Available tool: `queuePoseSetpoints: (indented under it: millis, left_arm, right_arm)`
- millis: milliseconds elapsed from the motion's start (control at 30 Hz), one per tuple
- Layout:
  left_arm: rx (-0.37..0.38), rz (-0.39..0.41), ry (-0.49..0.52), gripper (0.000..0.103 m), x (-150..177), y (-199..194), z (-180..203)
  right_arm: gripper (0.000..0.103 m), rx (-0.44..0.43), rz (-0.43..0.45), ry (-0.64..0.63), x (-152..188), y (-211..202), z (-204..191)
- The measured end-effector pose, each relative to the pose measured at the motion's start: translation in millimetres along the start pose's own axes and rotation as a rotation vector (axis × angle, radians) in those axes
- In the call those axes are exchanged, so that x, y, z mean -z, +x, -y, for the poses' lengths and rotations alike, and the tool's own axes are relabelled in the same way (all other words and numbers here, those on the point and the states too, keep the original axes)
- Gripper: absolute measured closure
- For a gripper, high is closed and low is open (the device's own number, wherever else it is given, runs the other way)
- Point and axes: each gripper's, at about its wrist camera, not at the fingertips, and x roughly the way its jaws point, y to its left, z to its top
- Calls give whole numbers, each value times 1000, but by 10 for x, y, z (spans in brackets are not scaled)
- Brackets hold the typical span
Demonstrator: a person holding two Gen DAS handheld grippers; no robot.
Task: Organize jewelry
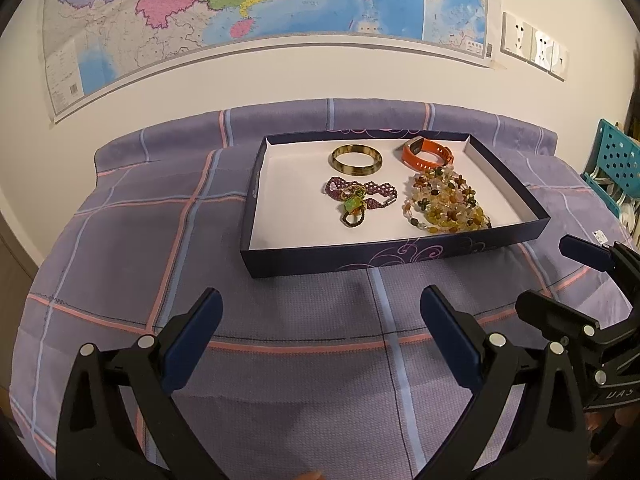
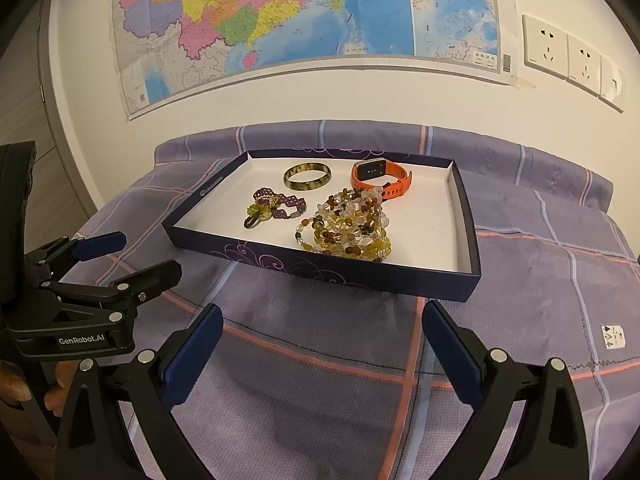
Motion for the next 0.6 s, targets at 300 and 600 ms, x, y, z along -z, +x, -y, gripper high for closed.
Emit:
queuePoseSetpoints:
  millis: [300, 600]
  left_arm:
    - [0, -7, 5, 6, 5, 17, 9]
    - [-3, -10, 3, 6, 5, 31, 3]
  right_arm:
    - [7, -1, -12, 1, 10, 33, -4]
    - [7, -5, -14, 8, 12, 53, 0]
